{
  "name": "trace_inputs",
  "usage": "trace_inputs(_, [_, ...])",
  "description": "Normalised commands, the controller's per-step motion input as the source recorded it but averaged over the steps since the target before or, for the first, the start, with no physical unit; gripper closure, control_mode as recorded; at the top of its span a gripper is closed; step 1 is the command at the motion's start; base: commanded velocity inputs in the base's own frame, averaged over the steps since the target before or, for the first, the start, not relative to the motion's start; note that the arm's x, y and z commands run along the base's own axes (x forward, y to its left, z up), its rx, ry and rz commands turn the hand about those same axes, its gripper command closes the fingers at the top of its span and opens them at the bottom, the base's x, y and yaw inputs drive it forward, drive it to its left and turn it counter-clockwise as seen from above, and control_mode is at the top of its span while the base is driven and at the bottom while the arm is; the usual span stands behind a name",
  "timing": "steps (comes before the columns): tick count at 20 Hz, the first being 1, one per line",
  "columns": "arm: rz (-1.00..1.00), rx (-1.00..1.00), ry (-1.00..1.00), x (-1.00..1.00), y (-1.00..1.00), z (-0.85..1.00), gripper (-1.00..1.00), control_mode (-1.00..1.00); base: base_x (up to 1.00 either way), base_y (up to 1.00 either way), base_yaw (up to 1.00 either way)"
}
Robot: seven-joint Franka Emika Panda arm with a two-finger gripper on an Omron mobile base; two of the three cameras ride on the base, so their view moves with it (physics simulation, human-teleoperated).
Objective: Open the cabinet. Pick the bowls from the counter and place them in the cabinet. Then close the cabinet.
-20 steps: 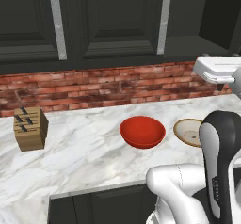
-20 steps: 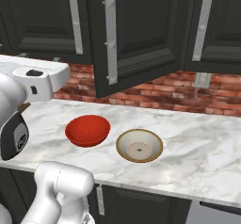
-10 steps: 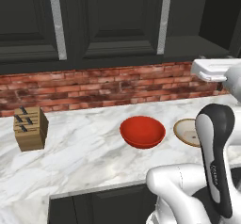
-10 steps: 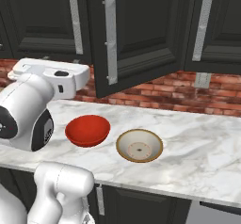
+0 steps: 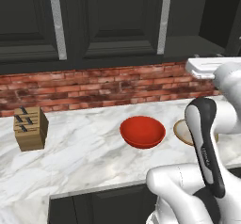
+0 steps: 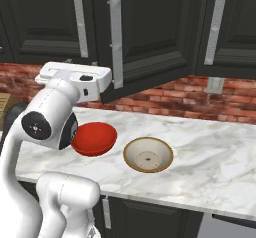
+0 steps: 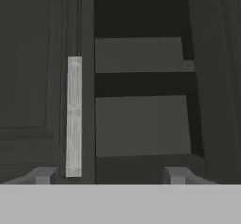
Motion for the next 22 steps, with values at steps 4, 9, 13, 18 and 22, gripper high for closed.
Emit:
trace_inputs(4, [-0.06,0.11,0.08,0.62,-0.87,0.00,-1.00,-1.00,0.00,0.00,0.00])
trace_inputs(9, [-0.14,0.16,0.17,0.12,-1.00,-0.06,-1.00,-1.00,0.00,0.00,0.00])
trace_inputs(13, [-0.25,0.24,0.14,-0.14,-1.00,-0.04,-1.00,-1.00,0.00,0.00,0.00])
trace_inputs(18, [-0.17,0.26,-0.03,-0.37,-1.00,-0.11,-1.00,-1.00,0.00,0.00,0.00])
trace_inputs(22, [-0.05,0.22,-0.10,-0.28,-1.00,-0.23,-1.00,-1.00,0.00,0.00,0.00])
